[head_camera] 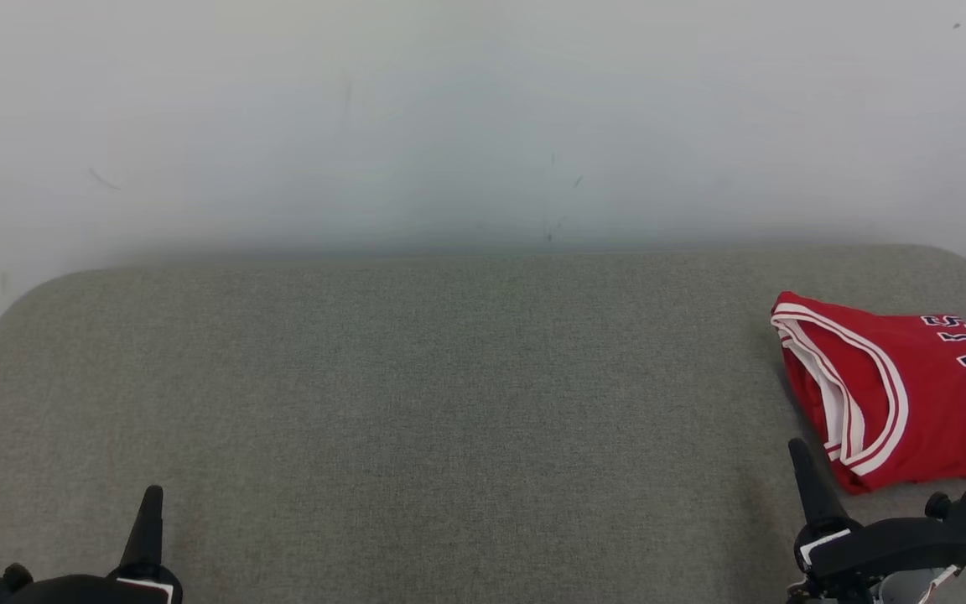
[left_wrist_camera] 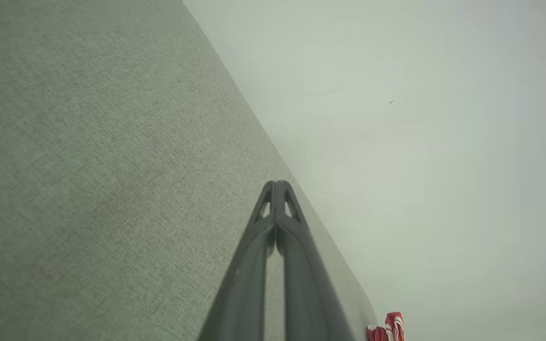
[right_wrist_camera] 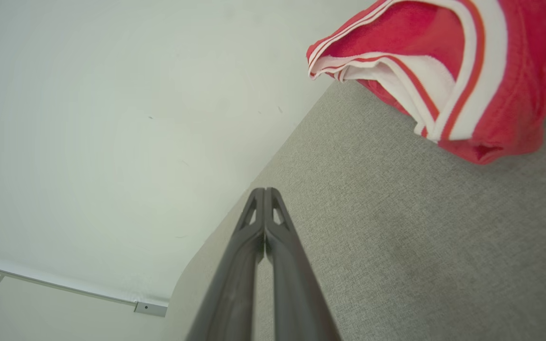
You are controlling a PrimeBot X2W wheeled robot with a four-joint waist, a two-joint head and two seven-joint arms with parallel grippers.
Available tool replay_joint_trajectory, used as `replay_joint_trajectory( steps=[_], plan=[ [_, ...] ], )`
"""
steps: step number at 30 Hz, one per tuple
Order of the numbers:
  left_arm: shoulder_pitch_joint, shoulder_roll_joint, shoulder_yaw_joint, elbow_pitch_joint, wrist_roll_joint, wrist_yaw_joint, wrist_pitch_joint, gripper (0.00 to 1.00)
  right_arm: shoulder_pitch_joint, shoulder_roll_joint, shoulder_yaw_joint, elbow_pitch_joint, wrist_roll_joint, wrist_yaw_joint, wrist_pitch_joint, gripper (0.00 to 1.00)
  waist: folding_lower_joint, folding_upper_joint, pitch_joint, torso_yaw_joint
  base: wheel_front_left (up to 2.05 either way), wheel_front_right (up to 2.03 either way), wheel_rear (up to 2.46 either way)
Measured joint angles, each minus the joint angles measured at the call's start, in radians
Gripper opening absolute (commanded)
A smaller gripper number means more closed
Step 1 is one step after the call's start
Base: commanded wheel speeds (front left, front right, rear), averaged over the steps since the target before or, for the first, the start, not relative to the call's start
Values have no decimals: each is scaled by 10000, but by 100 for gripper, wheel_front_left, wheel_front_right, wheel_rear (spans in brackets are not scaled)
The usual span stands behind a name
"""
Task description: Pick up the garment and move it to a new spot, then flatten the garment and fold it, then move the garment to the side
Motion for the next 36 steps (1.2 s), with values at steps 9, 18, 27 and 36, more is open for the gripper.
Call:
replay_joint_trajectory(
  steps=[9,18,27,36],
  plan=[
    [-188,-169,345,79,-694,-192,257,0,-187,-10,-23,-44,886,-2,119,0,0,0,59,18,0,0,0],
    [-310,-318,673,159,-1361,-393,477,0,-313,-17,-44,-67,1695,-4,236,0,0,0,118,36,0,0,0],
    [-432,-454,940,201,-1918,-545,673,0,-409,-27,-59,-109,2364,-4,341,0,0,0,170,52,0,0,0],
    [-595,-589,1225,257,-2495,-717,876,0,-577,-40,-79,-150,3055,-4,433,0,0,0,229,70,0,0,0]
  ],
)
